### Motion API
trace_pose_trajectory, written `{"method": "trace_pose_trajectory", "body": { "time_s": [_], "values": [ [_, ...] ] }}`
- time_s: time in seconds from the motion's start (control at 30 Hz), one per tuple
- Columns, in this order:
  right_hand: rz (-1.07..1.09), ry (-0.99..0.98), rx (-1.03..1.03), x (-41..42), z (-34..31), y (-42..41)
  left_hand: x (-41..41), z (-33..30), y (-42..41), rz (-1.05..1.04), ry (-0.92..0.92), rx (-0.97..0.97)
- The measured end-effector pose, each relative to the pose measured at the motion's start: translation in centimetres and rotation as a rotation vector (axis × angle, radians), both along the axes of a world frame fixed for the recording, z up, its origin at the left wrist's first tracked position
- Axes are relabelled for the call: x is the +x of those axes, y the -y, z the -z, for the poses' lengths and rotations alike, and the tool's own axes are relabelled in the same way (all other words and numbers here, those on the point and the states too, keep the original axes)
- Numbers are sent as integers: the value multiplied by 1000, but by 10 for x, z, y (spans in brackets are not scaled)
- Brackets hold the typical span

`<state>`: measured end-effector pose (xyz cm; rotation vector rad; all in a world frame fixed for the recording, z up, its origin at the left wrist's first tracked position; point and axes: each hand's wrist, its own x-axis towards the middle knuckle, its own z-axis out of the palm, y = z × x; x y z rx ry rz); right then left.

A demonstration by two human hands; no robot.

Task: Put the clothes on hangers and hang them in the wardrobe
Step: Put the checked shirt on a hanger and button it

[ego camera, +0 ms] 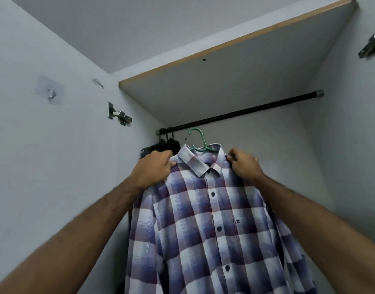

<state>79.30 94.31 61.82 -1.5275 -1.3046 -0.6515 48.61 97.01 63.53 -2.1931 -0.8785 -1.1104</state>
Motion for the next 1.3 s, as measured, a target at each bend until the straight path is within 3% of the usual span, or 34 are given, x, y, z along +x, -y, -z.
{"method": "trace_pose_trajectory", "body": {
  "time_s": [0.23,0.4,0.67,0.77,0.97,1.13,1.3],
  "values": [
    [9,-42,-58,35,-18,-122,49,-36,-87,-153,-96,57],
    [-108,-51,-49,44,-43,-204,68,-60,-125,-311,-130,126],
    [-261,-76,-213,46,-83,-306,101,-103,-172,-571,-203,124],
    [-390,-150,-108,45,-89,-336,115,-118,-184,-630,-195,131],
    [-932,-220,116,14,-82,-375,137,-135,-197,-738,-177,158],
    [-1023,-170,116,-8,-96,-399,150,-144,-203,-793,-130,228],
    [-1035,-79,114,-14,-127,-413,139,-148,-185,-793,-49,144]
  ]
}}
